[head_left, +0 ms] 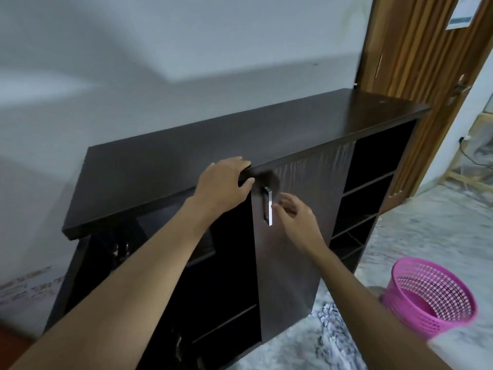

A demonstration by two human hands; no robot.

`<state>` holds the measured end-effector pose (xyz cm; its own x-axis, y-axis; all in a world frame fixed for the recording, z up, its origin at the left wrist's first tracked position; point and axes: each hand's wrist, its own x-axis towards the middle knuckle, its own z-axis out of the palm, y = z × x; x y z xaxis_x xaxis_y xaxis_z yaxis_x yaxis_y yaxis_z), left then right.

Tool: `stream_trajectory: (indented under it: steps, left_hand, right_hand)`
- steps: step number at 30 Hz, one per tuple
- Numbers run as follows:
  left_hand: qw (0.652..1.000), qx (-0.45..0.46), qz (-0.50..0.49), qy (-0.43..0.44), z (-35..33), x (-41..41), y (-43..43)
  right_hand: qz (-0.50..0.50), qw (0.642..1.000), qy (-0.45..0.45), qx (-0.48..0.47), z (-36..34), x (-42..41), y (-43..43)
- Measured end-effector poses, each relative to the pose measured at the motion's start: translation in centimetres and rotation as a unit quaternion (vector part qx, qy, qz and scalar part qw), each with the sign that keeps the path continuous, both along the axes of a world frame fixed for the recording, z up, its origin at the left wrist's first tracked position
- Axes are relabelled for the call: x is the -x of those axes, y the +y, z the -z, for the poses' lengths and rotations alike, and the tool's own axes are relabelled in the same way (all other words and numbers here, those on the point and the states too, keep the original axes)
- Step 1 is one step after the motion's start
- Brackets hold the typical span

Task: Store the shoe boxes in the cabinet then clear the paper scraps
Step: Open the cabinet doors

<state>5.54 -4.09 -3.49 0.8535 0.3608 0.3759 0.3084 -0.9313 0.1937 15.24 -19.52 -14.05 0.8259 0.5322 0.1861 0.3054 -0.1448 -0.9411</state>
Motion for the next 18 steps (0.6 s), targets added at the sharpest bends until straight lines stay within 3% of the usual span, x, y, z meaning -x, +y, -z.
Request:
stream_trajectory:
  steps: [6,12,18]
  left_hand:
    - [0.996,0.043,0.007,-0.072,0.1,-3.0,0.8]
    - [0.994,0.079,0.006,-0.073,0.2,-3.4,1.5]
    - [0.991,0.109,0.003,-0.073,0.2,-3.5,1.5]
  right_hand:
    - [0.032,0.997,-0.034,-0.057,0.9,-2.9,4.4]
    - [0.066,0.991,-0.009,-0.117,1.6,-2.5,5.7]
    - [0.064,0.993,0.009,-0.102,1.2,-1.9,3.9]
